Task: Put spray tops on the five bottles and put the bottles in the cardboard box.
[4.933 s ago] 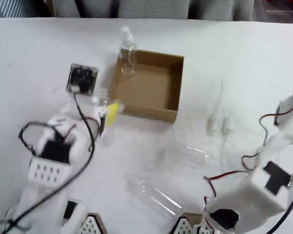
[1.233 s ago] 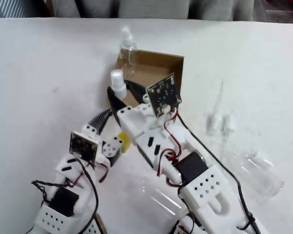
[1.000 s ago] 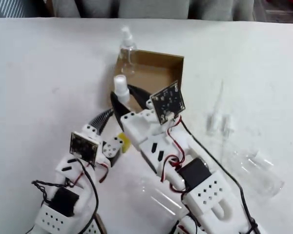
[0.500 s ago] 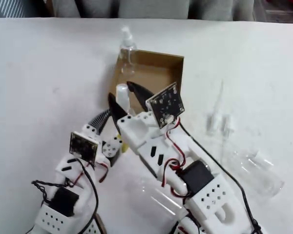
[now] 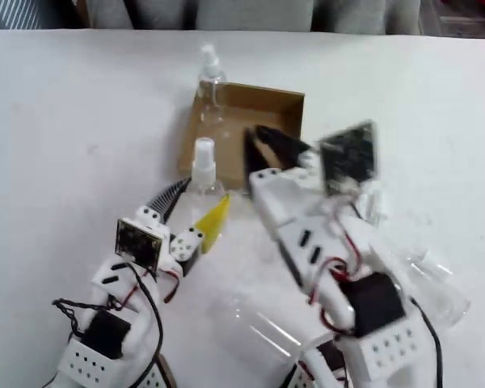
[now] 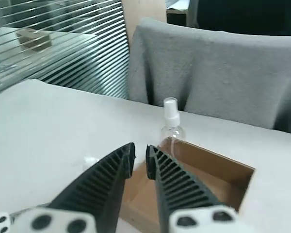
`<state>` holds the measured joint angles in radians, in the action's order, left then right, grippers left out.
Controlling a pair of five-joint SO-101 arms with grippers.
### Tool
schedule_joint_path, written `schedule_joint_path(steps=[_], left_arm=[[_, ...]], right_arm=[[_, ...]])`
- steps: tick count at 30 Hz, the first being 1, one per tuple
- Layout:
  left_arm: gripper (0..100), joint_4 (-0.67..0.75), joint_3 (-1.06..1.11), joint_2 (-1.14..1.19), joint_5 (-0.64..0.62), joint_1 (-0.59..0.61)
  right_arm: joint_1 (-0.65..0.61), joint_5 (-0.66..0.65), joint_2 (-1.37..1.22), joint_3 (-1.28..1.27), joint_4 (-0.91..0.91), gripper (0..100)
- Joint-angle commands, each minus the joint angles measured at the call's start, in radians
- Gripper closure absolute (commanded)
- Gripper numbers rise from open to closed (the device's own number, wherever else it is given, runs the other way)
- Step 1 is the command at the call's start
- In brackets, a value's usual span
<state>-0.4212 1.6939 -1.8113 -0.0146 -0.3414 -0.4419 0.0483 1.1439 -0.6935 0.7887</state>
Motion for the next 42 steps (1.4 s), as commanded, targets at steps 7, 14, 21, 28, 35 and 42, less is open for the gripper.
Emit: schedule_joint_path(steps=[7, 14, 21, 28, 35, 42], left_arm=[[98, 0.021, -0.002, -0.018, 0.011, -0.004], [98, 0.095, -0.002, -0.018, 0.011, 0.054], [98, 0.29, -0.002, -0.016, 0.011, 0.104], [98, 0.351, -0.115, -0.01, 0.011, 0.104], [98, 0.334, -0.419, 0.329, 0.011, 0.105], [98, 0.52, -0.615, 0.792, 0.003, 0.122]], right_arm=[[0.282, -0.098, 0.191, -0.365, 0.051, 98.1], [0.392, -0.158, 0.199, -0.612, -0.077, 98.1], [0.493, -0.089, 0.199, -0.784, -0.202, 98.1], [0.556, -0.097, 0.199, -0.856, -0.3, 98.2], [0.552, -0.095, 0.199, -0.858, -0.3, 98.2], [0.558, -0.097, 0.199, -0.861, -0.294, 98.2]])
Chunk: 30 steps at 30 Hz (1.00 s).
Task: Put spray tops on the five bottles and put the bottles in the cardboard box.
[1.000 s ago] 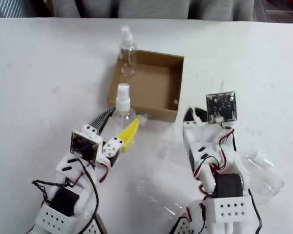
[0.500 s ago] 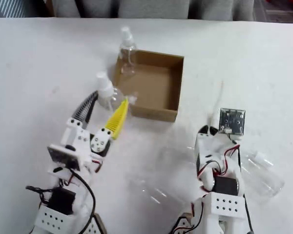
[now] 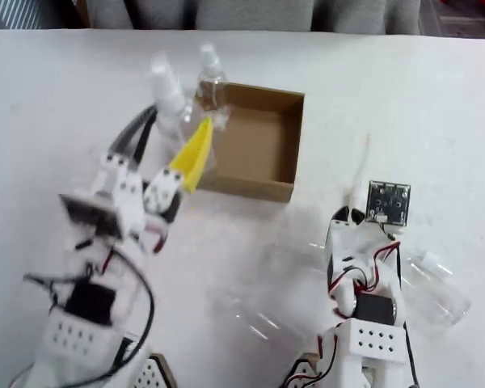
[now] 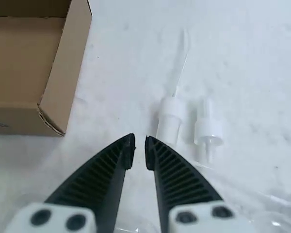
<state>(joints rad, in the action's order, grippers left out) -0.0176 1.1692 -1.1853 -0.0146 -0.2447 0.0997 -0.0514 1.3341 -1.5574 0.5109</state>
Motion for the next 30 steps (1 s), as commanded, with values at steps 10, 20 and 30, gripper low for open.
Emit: schedule_joint_path(steps=[10, 20, 30], left_arm=[[98, 0.572, -0.095, 0.682, 0.002, 0.071], [98, 0.895, -0.249, 1.167, 0.002, 0.085], [98, 0.976, -0.405, 1.428, 0.006, 0.142]], right_arm=[[0.01, 0.003, 0.008, -0.026, -0.058, 98.2], [0.01, 0.002, 0.008, -0.046, -0.085, 98.1], [0.008, 0.002, 0.008, -0.046, -0.085, 98.1]])
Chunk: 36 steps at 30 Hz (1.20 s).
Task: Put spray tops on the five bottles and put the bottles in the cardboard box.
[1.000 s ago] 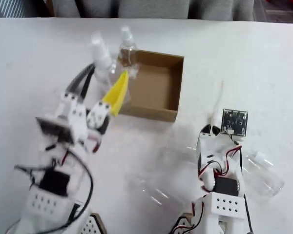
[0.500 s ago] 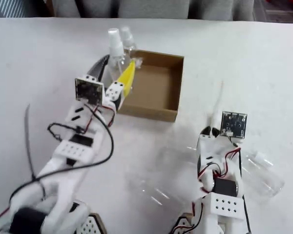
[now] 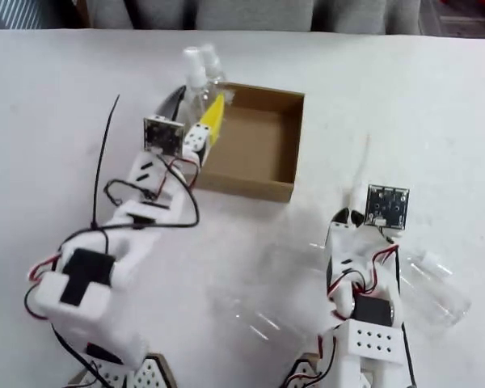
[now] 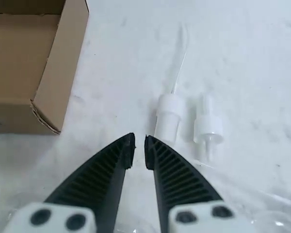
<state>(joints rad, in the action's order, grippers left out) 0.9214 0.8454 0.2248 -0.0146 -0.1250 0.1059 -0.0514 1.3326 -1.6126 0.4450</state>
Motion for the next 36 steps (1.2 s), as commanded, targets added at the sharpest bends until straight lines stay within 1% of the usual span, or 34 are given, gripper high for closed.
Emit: schedule_joint_path(steps=[1, 18, 36], left_arm=[[98, 0.037, -0.091, 0.031, 0.009, 0.024], [98, 0.038, -0.187, 0.186, 0.008, 0.018], [98, 0.037, -0.18, 0.203, 0.005, 0.016]], right_arm=[[0.002, 0.002, 0.01, 0.009, -0.019, 98.1], [0.002, 0.002, 0.01, 0.009, -0.016, 98.1], [0.004, 0.002, 0.01, 0.009, -0.018, 98.1]])
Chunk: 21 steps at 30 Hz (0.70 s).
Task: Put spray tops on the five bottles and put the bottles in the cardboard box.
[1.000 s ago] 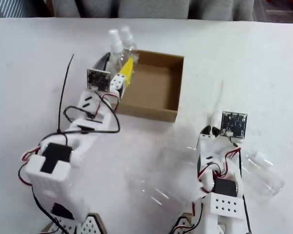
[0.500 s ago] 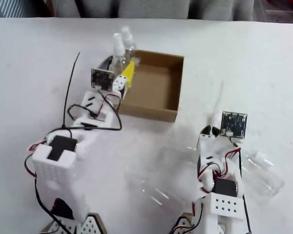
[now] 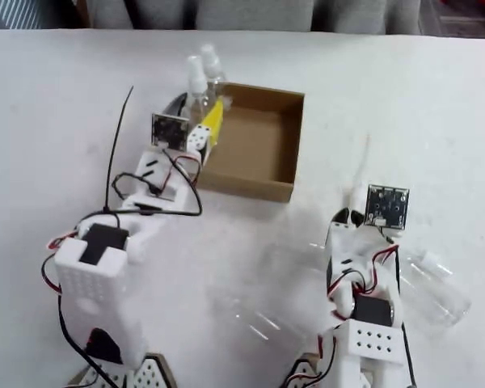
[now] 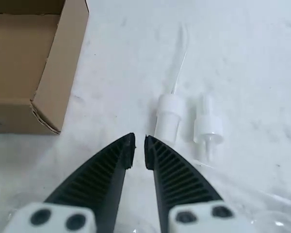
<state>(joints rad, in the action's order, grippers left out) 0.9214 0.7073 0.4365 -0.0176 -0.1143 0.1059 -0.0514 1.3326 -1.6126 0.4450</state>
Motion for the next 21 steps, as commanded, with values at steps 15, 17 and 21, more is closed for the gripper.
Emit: schedule_joint_path(steps=[15, 17, 21], left_arm=[[89, 0.038, -0.015, -0.008, 0.005, 0.007], [89, 0.038, -0.014, -0.008, 0.005, 0.007], [89, 0.038, -0.014, -0.008, 0.005, 0.008]], right_arm=[[0.005, 0.002, 0.01, 0.009, -0.018, 98.1], [0.005, 0.002, 0.01, 0.009, -0.018, 98.1], [0.005, 0.002, 0.01, 0.009, -0.019, 98.1]])
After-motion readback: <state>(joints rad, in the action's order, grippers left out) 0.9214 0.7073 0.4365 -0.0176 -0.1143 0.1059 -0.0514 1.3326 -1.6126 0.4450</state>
